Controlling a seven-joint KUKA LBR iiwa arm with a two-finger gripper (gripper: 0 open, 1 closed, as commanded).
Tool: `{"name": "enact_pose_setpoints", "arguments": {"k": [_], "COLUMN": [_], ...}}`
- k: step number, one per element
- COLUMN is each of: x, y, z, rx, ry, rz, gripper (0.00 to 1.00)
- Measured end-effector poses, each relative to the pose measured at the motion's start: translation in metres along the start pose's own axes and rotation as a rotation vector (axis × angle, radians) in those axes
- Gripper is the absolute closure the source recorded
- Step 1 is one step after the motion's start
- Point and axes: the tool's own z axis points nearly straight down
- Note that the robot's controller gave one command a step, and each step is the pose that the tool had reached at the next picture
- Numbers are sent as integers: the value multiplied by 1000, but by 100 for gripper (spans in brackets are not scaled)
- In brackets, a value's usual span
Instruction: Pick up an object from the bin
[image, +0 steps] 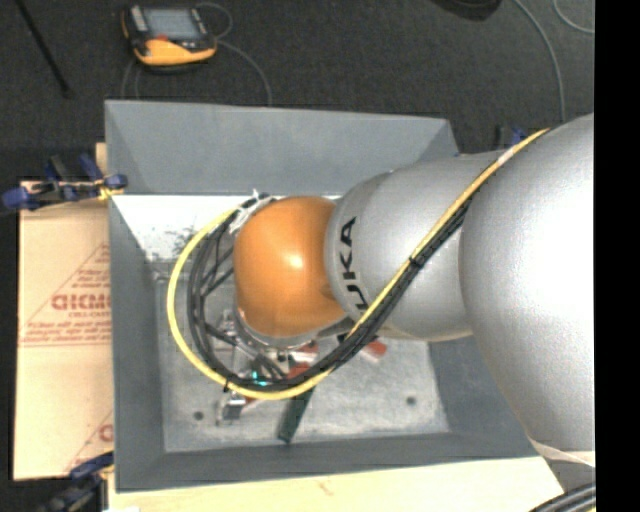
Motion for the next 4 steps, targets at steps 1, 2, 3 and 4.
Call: {"name": "enact_pose_setpoints", "arguments": {"k": [1, 2, 3, 4], "x": [-2, -7, -7, -7], "y": [-1, -43, -43, -35], "z": [-4, 71, 71, -127], "rx": [-2, -1, -2, -1], "ry": [-7, -5, -5, -6], "rz": [4, 46, 46, 64], "gripper": [0, 100, 100, 100]}}
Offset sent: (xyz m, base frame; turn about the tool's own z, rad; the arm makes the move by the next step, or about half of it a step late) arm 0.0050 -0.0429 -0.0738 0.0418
